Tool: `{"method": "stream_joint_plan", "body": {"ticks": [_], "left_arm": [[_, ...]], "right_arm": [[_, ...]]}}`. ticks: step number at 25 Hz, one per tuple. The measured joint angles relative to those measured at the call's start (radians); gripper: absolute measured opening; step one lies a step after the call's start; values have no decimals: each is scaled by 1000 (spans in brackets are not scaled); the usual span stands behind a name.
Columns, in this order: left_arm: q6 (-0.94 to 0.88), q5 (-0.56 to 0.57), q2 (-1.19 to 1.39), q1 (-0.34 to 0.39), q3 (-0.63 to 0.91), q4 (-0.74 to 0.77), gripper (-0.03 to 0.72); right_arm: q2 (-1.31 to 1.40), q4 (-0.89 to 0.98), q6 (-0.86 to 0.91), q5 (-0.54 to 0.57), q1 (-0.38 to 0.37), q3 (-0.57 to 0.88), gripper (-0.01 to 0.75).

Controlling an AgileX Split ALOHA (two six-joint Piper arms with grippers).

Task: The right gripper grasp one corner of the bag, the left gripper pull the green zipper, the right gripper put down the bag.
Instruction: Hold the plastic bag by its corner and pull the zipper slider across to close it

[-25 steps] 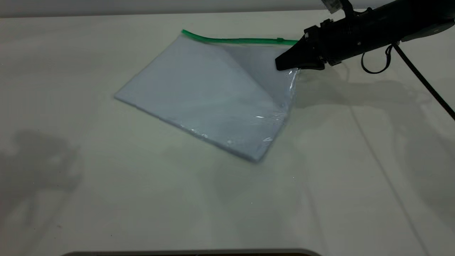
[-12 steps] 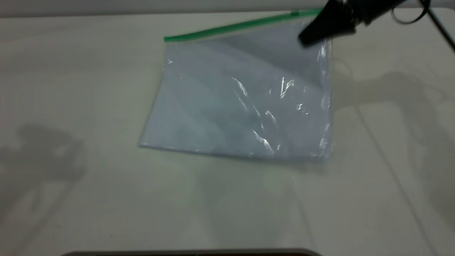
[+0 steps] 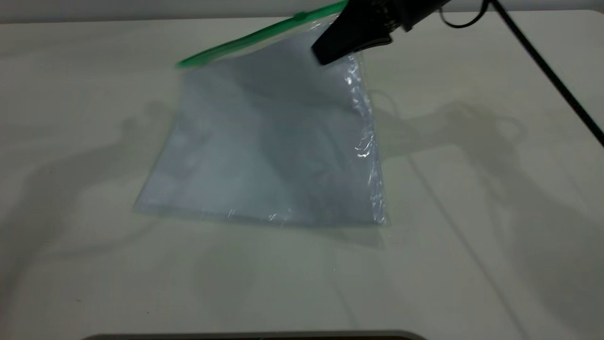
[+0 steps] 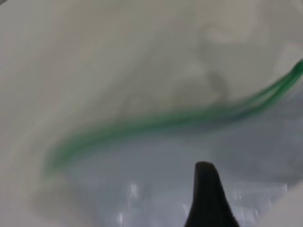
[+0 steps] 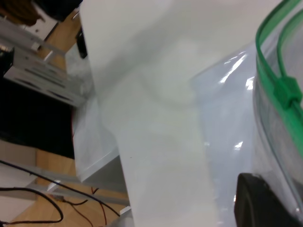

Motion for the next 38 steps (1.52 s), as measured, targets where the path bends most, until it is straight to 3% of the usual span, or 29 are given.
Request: {"method": "stream_joint_plan", "body": {"ticks": [4,9,22,38], "left_arm": [[168,92,168,-51,-133,-113,549],[194,184,304,-86,-253,-139,549],[193,192,406,-185,-292,-144,529],[193,122,427,-209,-292,-155,302]], "right_arm": [[0,-17,1,8,9,0,34],[0,-21,2,10,9,0,34],[0,-21,5,10,9,0,34],[0,-24,5,0,9,0,34]]}}
